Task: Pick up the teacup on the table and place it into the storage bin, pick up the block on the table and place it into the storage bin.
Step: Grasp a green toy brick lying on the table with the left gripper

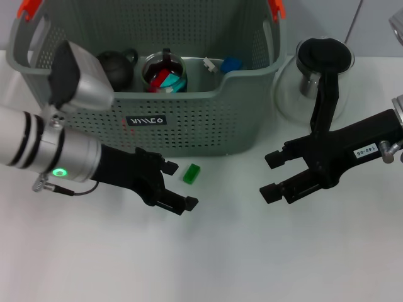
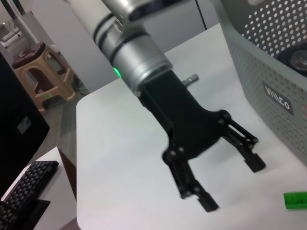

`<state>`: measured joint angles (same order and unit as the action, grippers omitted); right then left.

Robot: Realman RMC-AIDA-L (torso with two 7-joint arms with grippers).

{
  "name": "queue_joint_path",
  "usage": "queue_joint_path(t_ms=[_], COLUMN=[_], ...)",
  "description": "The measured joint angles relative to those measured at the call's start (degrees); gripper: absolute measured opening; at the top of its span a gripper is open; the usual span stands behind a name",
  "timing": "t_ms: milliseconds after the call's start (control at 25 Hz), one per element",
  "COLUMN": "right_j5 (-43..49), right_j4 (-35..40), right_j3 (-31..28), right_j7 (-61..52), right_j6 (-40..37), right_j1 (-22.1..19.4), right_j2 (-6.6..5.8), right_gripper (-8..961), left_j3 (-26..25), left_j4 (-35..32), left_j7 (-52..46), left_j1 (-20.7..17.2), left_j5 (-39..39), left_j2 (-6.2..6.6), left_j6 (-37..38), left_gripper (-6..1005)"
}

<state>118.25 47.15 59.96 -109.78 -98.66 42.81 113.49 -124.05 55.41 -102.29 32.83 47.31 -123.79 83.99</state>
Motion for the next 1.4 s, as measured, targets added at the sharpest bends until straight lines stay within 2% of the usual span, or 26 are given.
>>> queue_joint_path(t_ms=[240, 400, 1400], right_j5=[-0.1, -0.1, 0.0], right_j4=[-0.1, -0.1, -0.2], right_j3=[-0.1, -0.2, -0.6], right_j7=[-0.3, -0.3, 1.1], right_j6=[-0.3, -0.2, 0.6], right_j1=[-0.2, -0.2, -0.5], right_j2=[-0.15, -0.22, -0.11], right_gripper=[944, 944, 944], left_j3=[5.1, 6.8, 7.5], left_j4=[-3.0, -4.7, -10.9], left_j7=[1.3, 1.2, 1.0], left_j1=[0.1, 0.3, 2.6], left_j5=[0.0, 0.4, 1.8], left_j2=[-0.35, -0.54, -0.66], left_j6=[-7.1, -10.7, -18.6], left_gripper=[947, 947, 948])
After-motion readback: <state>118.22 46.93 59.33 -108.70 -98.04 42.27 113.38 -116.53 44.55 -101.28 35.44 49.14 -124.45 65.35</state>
